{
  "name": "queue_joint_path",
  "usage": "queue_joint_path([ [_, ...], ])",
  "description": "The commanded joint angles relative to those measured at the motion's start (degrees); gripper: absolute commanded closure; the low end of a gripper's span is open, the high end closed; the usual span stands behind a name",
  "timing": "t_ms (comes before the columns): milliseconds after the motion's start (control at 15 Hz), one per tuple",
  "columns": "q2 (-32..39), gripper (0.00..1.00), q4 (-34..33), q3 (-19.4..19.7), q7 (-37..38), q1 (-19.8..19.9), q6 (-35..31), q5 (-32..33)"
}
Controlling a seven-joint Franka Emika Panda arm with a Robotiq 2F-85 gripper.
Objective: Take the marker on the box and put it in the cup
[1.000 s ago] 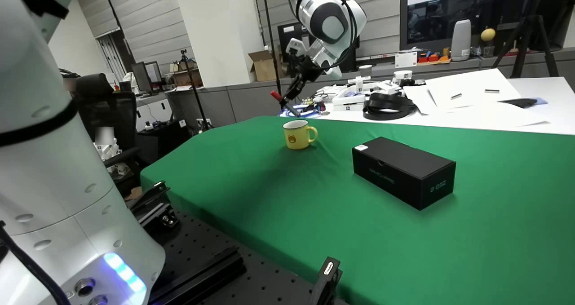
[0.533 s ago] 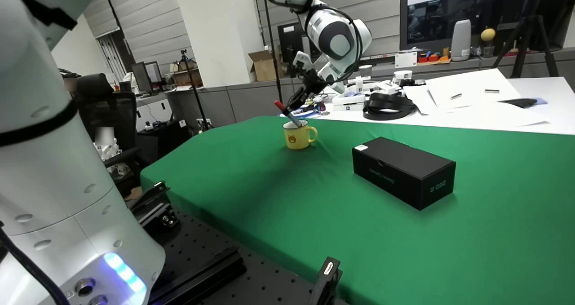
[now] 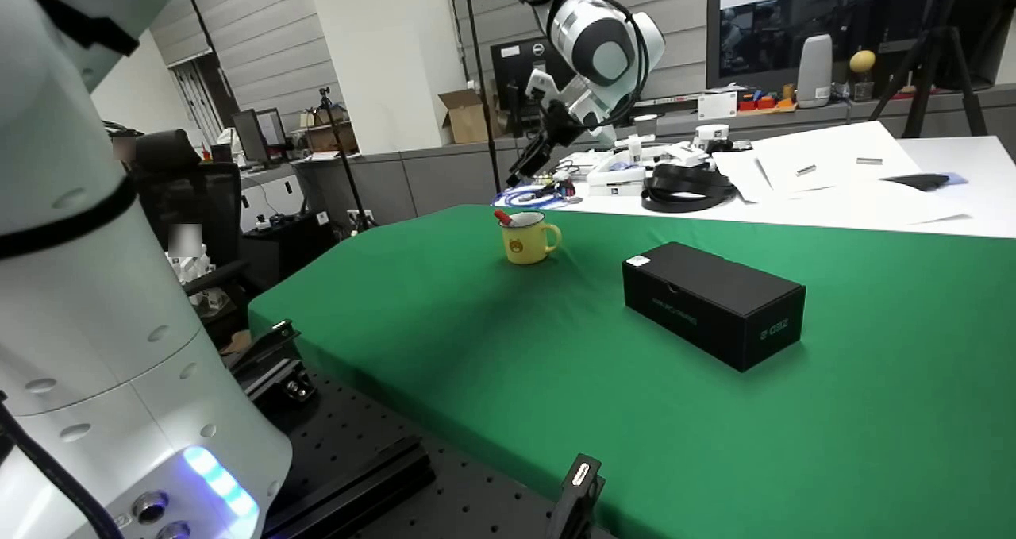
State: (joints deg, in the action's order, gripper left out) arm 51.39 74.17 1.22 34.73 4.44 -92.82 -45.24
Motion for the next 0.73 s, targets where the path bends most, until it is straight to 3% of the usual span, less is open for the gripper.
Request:
queue_joint_path([
  [0, -3.68, 0.07, -0.59, -0.04, 1.25, 0.75, 1.27, -0.78],
  [133, -4.94, 0.0, -0.47, 0.0, 1.06, 1.02, 1.9, -0.6],
  [667, -4.71, 0.0, -0.77, 0.24, 0.02, 0.74, 3.09, 0.17],
])
